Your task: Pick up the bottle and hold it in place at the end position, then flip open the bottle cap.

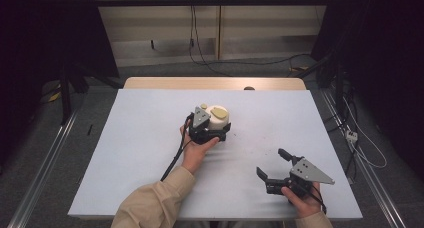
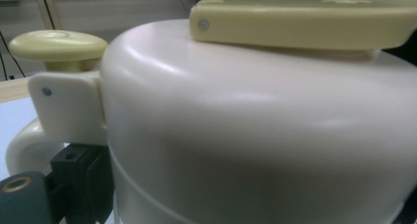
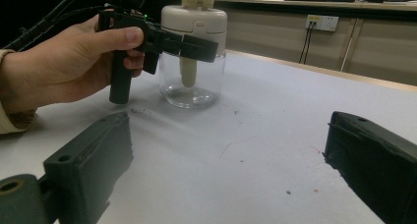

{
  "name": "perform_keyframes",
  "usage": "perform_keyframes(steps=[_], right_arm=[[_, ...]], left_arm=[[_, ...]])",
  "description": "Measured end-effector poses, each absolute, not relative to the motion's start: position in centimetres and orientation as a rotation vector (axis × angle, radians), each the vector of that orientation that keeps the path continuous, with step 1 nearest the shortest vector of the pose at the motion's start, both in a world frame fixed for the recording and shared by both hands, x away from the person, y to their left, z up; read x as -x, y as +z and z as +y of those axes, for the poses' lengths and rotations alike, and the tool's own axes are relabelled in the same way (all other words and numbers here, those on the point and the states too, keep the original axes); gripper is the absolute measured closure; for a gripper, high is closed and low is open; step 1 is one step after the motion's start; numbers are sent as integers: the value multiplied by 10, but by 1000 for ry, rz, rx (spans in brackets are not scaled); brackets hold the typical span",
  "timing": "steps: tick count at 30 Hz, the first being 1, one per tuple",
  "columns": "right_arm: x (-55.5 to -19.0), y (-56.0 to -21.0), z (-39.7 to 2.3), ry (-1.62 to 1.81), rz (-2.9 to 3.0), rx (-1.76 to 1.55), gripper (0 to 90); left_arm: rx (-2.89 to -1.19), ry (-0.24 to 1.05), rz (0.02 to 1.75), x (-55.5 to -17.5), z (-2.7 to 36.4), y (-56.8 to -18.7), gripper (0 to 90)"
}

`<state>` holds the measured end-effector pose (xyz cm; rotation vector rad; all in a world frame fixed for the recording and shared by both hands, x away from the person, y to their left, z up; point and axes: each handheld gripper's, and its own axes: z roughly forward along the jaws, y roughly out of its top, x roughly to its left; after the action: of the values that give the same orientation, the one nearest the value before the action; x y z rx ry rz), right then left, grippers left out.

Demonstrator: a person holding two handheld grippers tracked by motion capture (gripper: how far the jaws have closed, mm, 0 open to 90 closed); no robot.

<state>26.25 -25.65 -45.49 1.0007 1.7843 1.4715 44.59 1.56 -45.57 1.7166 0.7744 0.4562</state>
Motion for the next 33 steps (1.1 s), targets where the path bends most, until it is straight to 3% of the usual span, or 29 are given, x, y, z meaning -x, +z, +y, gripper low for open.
perform_keyframes(steps=[33], right_arm=[[-276,-457,-246,1440,1838,-1054,39]], left_arm=[[-1719,432,757,-444,23,-459,58]])
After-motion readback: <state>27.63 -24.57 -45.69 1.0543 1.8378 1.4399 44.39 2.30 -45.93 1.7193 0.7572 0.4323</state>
